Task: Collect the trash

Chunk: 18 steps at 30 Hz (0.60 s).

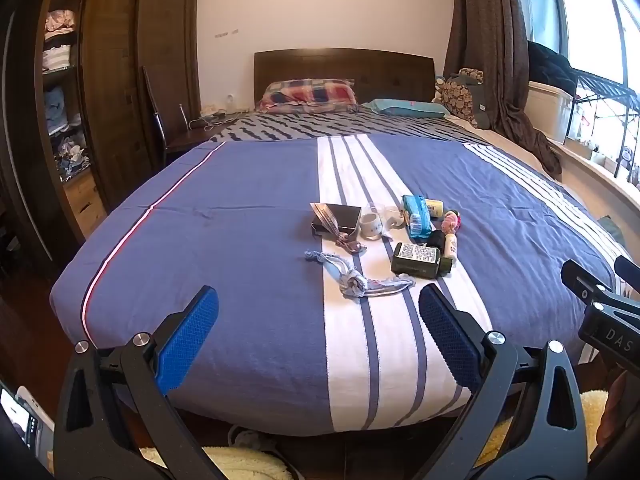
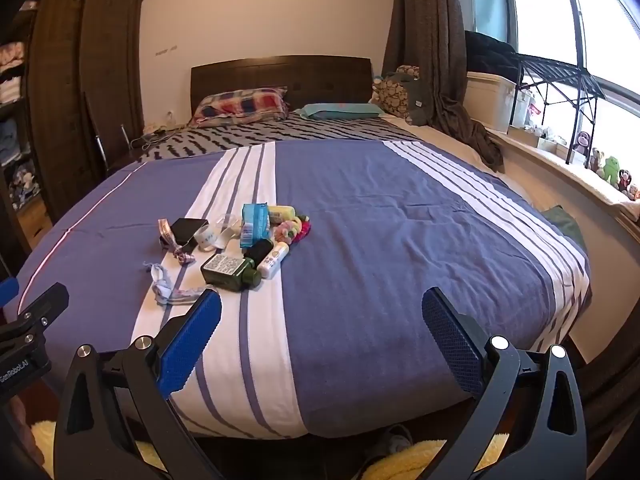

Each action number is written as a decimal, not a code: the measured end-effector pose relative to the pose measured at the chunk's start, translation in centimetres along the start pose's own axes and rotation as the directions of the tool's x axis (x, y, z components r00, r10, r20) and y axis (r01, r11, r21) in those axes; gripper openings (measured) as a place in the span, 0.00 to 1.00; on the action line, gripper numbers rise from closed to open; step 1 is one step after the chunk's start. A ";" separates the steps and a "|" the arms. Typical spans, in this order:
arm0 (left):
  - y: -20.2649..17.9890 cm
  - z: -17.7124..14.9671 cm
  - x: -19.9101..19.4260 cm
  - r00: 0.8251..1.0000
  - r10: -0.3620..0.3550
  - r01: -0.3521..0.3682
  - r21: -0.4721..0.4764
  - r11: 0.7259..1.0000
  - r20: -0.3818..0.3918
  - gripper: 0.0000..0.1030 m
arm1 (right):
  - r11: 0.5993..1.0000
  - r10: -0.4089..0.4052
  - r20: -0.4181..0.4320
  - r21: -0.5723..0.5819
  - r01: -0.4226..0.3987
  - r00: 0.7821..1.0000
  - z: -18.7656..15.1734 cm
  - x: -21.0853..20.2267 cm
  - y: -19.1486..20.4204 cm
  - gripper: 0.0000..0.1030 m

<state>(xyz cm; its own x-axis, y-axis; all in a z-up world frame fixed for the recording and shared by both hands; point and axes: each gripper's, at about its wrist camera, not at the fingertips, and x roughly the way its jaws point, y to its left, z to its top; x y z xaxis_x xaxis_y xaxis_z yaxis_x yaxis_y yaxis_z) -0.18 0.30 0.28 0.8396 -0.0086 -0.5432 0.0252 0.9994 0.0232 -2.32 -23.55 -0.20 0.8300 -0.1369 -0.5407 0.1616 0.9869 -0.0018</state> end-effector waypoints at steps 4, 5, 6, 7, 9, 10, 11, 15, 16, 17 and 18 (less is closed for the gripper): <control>0.0 0.0 0.0 1.000 0.000 0.000 -0.001 1.000 0.001 0.92 | 1.000 -0.004 0.001 0.001 0.004 1.000 0.0 -0.1 0.2 0.97; 0.0 0.0 0.0 1.000 0.000 0.000 -0.001 1.000 0.001 0.92 | 1.000 -0.003 0.001 0.002 0.003 1.000 0.0 -0.1 0.1 0.97; 0.0 0.0 0.0 1.000 0.001 -0.001 -0.001 1.000 0.001 0.92 | 1.000 -0.003 0.001 0.003 0.003 1.000 0.0 -0.1 0.2 0.97; 0.0 0.0 0.0 1.000 0.000 0.000 -0.001 1.000 0.001 0.92 | 1.000 -0.004 0.002 0.003 0.004 1.000 0.0 -0.2 0.2 0.97; 0.0 0.0 0.1 1.000 0.001 -0.001 0.000 1.000 0.000 0.92 | 1.000 -0.004 0.003 0.003 0.004 1.000 0.0 -0.2 0.2 0.97; 0.0 0.0 0.0 1.000 0.000 0.000 0.000 1.000 0.001 0.92 | 1.000 -0.003 0.002 0.003 0.003 1.000 0.0 -0.2 0.1 0.97; 0.0 0.0 0.0 1.000 0.000 0.000 0.000 1.000 0.000 0.92 | 1.000 -0.002 0.003 0.003 0.002 1.000 0.0 -0.2 0.1 0.97; 0.0 0.0 0.0 1.000 0.001 -0.001 0.000 1.000 0.001 0.92 | 1.000 -0.002 0.002 0.005 0.002 1.000 0.0 -0.2 0.1 0.97; -0.1 0.0 0.0 1.000 0.001 -0.001 0.000 1.000 0.001 0.92 | 1.000 -0.002 0.002 0.004 0.002 1.000 0.0 -0.2 0.2 0.97; 0.0 0.0 0.0 1.000 0.002 -0.002 -0.001 1.000 0.002 0.92 | 1.000 -0.003 0.003 0.004 0.003 1.000 0.0 -0.2 0.1 0.97; 0.0 0.1 0.0 1.000 0.002 -0.002 -0.001 1.000 0.002 0.92 | 1.000 -0.002 0.003 0.004 0.002 1.000 0.0 -0.2 0.1 0.97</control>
<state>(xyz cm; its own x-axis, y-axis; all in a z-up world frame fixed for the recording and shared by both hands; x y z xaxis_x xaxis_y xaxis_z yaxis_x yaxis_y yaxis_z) -0.17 0.25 0.33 0.8407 -0.0064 -0.5414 0.0226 0.9995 0.0232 -2.47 -23.45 -0.11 0.8310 -0.1395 -0.5385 0.1656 0.9862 0.0000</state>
